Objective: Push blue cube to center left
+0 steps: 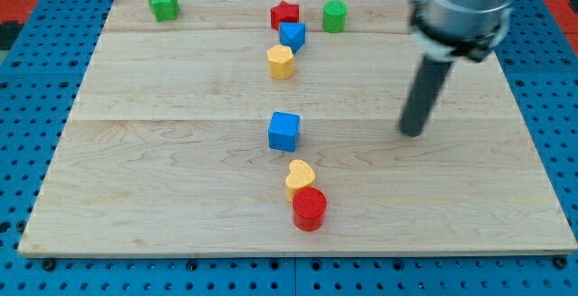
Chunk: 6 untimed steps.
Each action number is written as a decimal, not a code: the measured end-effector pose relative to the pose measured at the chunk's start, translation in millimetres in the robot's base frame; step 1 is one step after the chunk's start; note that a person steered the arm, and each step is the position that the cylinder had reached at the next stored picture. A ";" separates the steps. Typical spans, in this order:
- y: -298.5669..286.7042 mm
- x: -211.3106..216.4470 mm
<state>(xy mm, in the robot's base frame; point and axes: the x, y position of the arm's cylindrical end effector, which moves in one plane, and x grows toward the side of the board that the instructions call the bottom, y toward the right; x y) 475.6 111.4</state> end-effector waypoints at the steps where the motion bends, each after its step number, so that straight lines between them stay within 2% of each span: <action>1: -99.9 4.1; 2: -209.3 -9.6; 3: -230.8 -21.6; 4: -250.2 -7.6; 6: -277.5 -89.5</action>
